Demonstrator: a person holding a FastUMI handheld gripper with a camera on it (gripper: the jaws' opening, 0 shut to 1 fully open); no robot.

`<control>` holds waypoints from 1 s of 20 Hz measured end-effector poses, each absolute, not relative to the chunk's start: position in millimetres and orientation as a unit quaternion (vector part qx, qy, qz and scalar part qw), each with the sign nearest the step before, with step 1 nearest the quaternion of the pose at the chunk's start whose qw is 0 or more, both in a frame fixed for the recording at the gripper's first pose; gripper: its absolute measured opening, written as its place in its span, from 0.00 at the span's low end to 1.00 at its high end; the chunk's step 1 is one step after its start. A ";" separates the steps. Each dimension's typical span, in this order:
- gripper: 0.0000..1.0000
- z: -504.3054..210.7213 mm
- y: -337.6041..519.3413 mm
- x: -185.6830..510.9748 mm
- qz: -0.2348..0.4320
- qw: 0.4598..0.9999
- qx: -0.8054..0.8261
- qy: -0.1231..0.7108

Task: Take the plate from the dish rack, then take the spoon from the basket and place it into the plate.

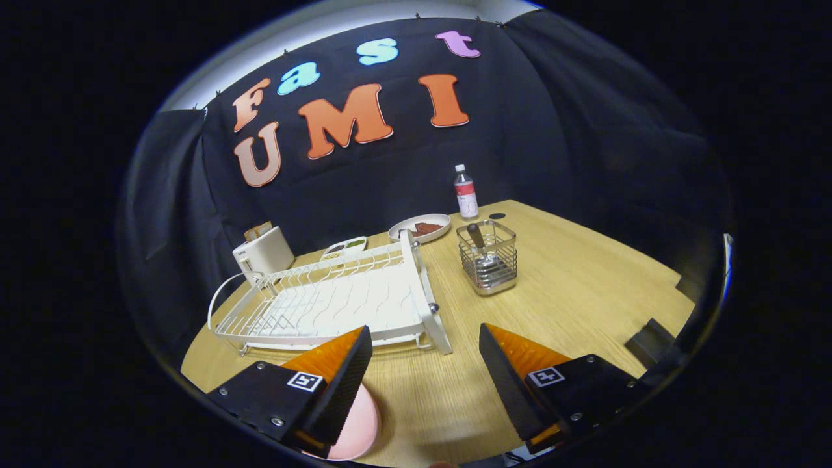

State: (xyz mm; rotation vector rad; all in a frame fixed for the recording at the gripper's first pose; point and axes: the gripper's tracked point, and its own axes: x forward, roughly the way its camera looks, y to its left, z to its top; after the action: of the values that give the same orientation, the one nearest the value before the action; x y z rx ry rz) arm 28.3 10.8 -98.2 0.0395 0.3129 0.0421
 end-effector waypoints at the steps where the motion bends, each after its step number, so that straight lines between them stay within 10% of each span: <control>1: 0.98 -92.2 7.6 32.6 0.019 0.989 0.008 0.145; 20: 0.99 -50.0 -45.0 139.9 -0.034 0.992 -0.121 0.006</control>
State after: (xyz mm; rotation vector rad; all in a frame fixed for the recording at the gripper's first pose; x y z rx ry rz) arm 139.9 -45.0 -50.0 -0.2430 0.0113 -0.0691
